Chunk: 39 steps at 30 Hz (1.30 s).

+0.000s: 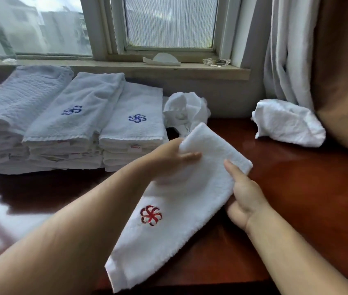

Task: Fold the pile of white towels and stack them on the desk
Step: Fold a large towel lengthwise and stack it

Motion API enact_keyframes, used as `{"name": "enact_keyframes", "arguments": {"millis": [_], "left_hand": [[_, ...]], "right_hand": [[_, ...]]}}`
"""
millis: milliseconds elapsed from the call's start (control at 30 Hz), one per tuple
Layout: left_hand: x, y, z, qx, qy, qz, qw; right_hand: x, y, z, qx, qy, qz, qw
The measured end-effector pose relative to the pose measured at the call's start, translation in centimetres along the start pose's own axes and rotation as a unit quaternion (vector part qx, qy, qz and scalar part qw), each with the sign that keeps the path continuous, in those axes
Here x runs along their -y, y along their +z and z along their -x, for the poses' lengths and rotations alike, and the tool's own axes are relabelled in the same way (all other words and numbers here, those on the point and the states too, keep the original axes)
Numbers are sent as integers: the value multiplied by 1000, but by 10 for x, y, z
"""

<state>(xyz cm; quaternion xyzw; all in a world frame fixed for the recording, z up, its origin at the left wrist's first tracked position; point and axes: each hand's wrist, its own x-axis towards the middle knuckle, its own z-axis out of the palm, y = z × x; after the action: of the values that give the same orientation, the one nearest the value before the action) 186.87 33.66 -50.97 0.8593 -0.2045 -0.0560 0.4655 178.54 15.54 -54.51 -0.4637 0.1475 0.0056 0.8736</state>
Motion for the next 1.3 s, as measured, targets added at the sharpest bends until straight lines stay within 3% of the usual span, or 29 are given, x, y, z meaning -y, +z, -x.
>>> {"name": "enact_keyframes", "arguments": {"millis": [67, 167, 300, 400, 467, 600, 900, 1000, 1300], "left_hand": [[-7, -15, 12, -47, 24, -14, 999], [-18, -44, 31, -94, 39, 78, 992], [-32, -85, 45, -110, 49, 193, 974], [-40, -109, 49, -178, 68, 227, 955], [-41, -121, 48, -220, 81, 241, 942], [-42, -149, 39, -255, 99, 282, 920], [-31, -217, -37, -279, 18, 339, 898], [-26, -238, -76, -309, -5, 359, 881], [27, -232, -156, -253, -170, 277, 911]], "right_hand": [[1, 18, -5, 10, -13, 27, 1000], [18, 50, -12, 43, -65, 37, 996], [40, 93, -19, 178, -116, 5, 977], [38, 110, -19, 296, -89, -20, 951], [24, 115, -17, 328, -42, 40, 943], [6, 130, -23, 325, -15, 177, 929], [42, 182, -56, 422, 29, -11, 906], [24, 179, -71, 441, 76, 30, 894], [21, 181, -110, 392, 82, 60, 915]]}}
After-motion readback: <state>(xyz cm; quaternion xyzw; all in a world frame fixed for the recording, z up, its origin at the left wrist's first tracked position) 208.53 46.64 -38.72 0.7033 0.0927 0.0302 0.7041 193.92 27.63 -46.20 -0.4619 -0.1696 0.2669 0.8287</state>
